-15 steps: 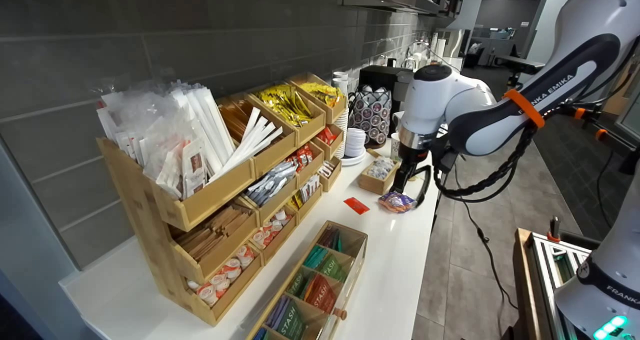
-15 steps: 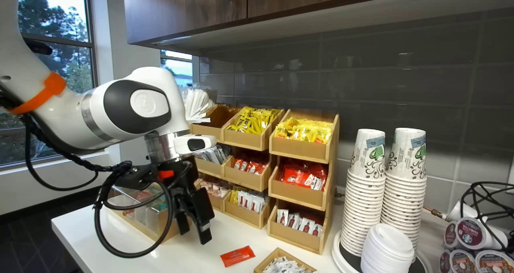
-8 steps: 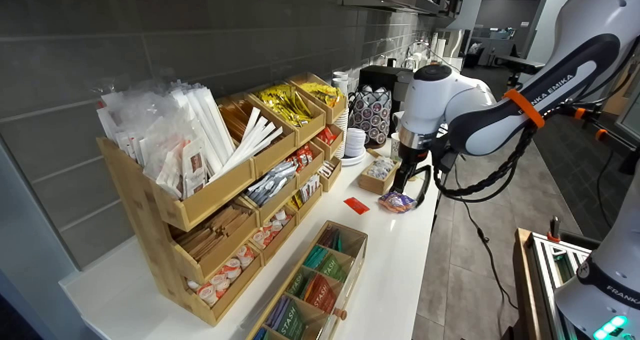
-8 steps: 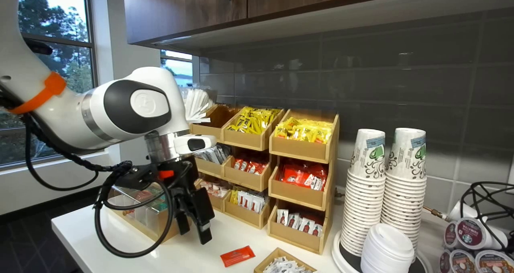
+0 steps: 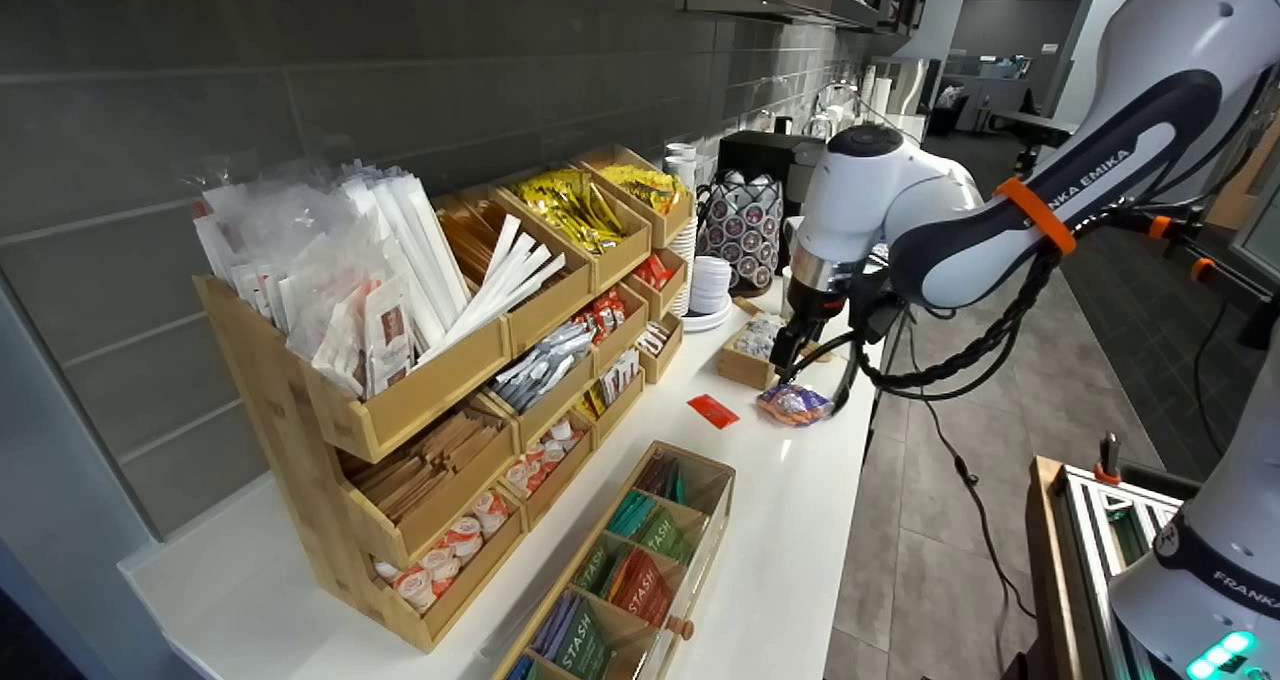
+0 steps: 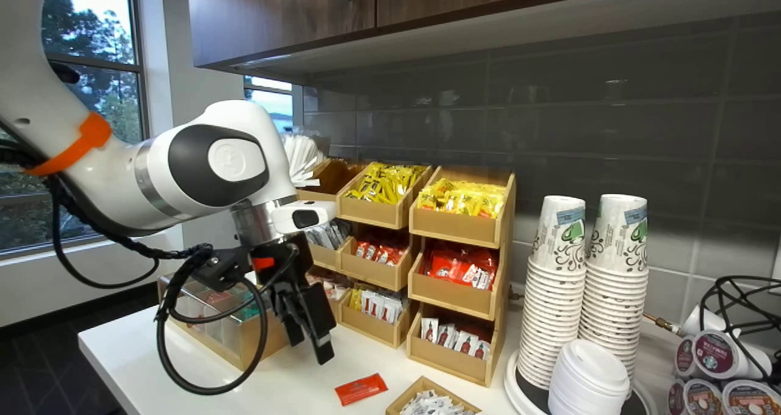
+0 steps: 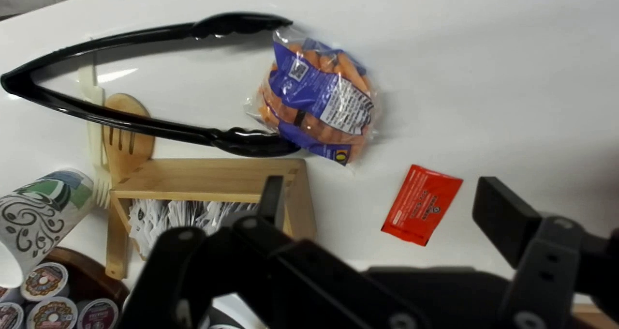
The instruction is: Put the orange sacket in the tray
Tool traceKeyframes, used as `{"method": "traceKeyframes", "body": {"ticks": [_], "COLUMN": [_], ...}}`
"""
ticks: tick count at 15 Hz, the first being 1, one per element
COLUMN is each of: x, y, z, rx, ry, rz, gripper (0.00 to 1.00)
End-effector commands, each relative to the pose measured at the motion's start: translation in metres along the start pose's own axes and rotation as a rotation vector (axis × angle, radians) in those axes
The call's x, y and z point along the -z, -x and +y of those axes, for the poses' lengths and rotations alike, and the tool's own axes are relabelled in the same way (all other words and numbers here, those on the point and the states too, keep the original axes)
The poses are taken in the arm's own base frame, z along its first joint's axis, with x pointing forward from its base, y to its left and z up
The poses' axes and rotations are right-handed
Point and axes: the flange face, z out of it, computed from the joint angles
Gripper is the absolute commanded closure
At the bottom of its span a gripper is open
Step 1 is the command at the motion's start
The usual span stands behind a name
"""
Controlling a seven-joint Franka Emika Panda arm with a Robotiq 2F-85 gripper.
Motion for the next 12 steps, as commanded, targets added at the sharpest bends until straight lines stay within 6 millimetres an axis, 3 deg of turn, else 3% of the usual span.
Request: {"method": "traceKeyframes", "body": {"ticks": [1, 6, 12], "x": [-0.016, -0.043, -0.069], "y": [-0.021, -0.049, -0.07], "z": [0.002, 0.006, -0.008], "rx": [-0.073, -0.068, -0.033], "ry": [-0.031, -0.119, -0.23], "rz": [0.071, 0.149, 0.199], "gripper": [0.0, 0.0, 0.0]}}
